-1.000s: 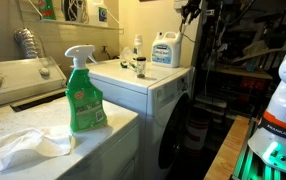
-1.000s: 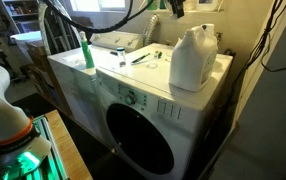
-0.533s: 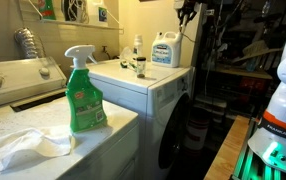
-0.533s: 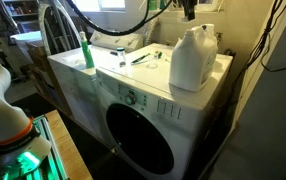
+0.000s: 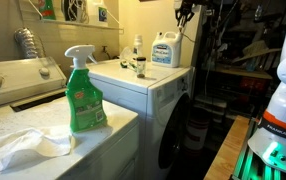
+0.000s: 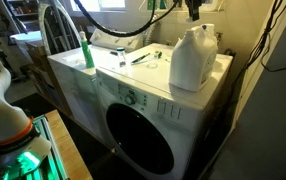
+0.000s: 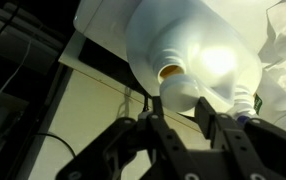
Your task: Put the white lid on the white container of detergent
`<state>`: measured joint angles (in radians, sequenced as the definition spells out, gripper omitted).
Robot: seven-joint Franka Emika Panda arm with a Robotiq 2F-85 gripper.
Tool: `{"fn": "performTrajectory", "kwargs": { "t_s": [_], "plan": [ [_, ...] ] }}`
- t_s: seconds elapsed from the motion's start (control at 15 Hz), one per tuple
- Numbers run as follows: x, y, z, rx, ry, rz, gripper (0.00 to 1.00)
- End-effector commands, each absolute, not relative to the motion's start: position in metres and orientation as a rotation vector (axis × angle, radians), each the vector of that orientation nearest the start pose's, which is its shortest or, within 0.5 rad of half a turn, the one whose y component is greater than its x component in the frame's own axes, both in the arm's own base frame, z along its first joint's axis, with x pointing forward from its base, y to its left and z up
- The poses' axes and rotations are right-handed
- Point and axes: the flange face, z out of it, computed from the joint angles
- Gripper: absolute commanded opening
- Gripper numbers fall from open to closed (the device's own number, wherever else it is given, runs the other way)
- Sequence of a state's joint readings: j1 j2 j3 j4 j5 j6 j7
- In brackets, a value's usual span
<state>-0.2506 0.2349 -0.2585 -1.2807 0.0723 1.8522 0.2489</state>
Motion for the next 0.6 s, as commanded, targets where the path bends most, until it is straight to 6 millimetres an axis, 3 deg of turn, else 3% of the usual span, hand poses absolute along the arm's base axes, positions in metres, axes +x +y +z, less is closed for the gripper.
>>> {"fn": "performTrajectory", "kwargs": {
  "t_s": [0.0, 0.53],
  "plan": [
    [0.585, -0.29, 0.651, -2.904, 1.136, -0.525, 0.12],
    [0.597, -0.293, 0.627, -2.937, 1.135, -0.462, 0.12]
  ]
}}
